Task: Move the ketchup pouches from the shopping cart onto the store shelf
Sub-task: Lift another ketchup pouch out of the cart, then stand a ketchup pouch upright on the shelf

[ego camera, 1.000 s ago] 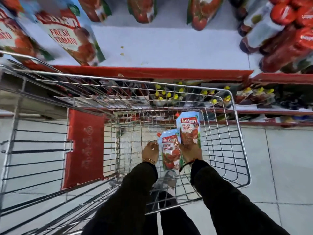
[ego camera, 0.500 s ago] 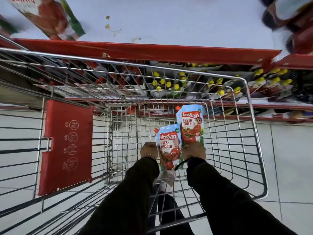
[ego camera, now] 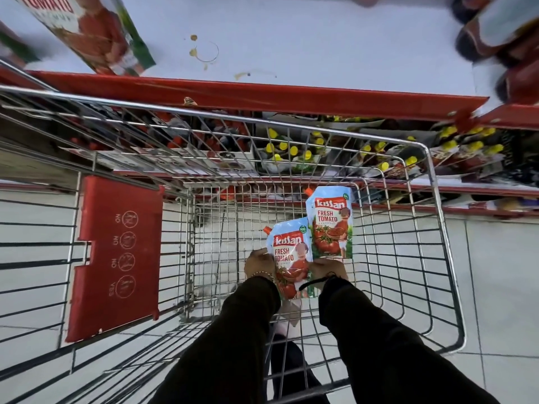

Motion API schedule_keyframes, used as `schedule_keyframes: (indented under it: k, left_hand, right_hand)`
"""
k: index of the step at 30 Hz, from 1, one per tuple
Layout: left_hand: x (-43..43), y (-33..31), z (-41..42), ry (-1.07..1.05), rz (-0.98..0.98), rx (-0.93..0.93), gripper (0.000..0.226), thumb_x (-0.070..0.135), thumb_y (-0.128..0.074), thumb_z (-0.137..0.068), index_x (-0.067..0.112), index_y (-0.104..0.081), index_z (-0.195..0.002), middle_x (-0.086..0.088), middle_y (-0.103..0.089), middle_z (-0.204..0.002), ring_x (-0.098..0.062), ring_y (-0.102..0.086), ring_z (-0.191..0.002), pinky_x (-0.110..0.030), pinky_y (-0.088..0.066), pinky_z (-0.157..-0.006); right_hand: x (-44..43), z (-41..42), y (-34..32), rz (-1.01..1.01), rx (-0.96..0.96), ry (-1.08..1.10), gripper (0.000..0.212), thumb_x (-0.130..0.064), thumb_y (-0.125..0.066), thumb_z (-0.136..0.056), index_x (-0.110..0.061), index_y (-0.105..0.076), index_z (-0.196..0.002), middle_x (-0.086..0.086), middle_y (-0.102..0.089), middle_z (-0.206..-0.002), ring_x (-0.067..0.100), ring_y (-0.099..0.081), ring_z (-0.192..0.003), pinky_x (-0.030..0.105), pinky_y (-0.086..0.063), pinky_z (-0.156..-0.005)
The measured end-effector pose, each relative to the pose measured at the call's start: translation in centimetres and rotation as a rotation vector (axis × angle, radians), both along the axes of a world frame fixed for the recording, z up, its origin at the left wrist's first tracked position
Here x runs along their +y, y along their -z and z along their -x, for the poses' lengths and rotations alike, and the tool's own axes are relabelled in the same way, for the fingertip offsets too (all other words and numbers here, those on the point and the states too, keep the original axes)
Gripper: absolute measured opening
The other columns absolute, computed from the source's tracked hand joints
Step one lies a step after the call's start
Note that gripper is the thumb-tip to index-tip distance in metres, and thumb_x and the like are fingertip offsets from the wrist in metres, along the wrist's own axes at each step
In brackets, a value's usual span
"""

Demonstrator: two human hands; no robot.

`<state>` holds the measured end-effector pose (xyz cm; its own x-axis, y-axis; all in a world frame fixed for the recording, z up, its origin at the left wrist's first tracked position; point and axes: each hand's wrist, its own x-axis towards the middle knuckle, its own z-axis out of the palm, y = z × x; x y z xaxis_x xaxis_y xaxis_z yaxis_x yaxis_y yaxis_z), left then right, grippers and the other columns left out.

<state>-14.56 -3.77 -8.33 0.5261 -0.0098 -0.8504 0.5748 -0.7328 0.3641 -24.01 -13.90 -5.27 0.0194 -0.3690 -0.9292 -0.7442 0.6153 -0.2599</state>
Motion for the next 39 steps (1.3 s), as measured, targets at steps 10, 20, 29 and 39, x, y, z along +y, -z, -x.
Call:
schedule_keyframes:
  k: [10, 20, 29, 39]
  left_hand:
    - [1.4, -2.0, -1.3, -0.209, 0.160, 0.006, 0.027, 0.010, -0.057, -0.091, 0.002, -0.066, -0.115, -0.026, -0.068, -0.120, -0.042, -0.063, -0.116, -0.051, -0.050, -0.104]
    - [1.9, -10.7, -2.0, -0.380, 0.476, -0.166, 0.027, -0.004, -0.058, -0.092, 0.009, -0.066, -0.069, 0.008, -0.065, -0.049, -0.009, -0.062, -0.055, -0.047, -0.051, -0.084]
    - [1.7, -20.2, -2.8, -0.353, 0.648, -0.442, 0.023, 0.008, -0.064, -0.091, -0.004, -0.068, -0.110, -0.038, -0.064, -0.116, -0.027, -0.063, -0.093, -0.051, -0.053, -0.097]
    - [0.1, -28.7, -7.7, -0.348, 0.841, -0.624, 0.014, 0.011, -0.068, -0.089, 0.020, -0.073, -0.099, -0.009, -0.074, -0.100, -0.019, -0.068, -0.093, -0.039, -0.056, -0.090]
  right_hand:
    - [0.7, -0.2, -1.7, 0.240, 0.048, -0.209, 0.029, -0.019, -0.067, -0.091, -0.008, -0.072, -0.118, 0.009, -0.068, -0.131, 0.028, -0.062, -0.122, 0.031, -0.045, -0.107]
    - [0.0, -1.3, -10.0, 0.620, -0.239, -0.449, 0.024, -0.023, -0.066, -0.093, -0.010, -0.074, -0.112, 0.012, -0.077, -0.105, 0.026, -0.072, -0.099, 0.031, -0.055, -0.087]
    - [-0.5, -1.3, -18.0, 0.722, -0.513, -0.257, 0.015, -0.021, -0.065, -0.093, -0.014, -0.075, -0.103, -0.001, -0.076, -0.100, 0.013, -0.071, -0.094, 0.041, -0.060, -0.088]
    - [-2.1, -5.9, -25.8, 0.877, -0.784, -0.129, 0.010, -0.023, -0.073, -0.087, -0.031, -0.077, -0.093, -0.024, -0.074, -0.084, -0.007, -0.072, -0.082, 0.005, -0.054, -0.067]
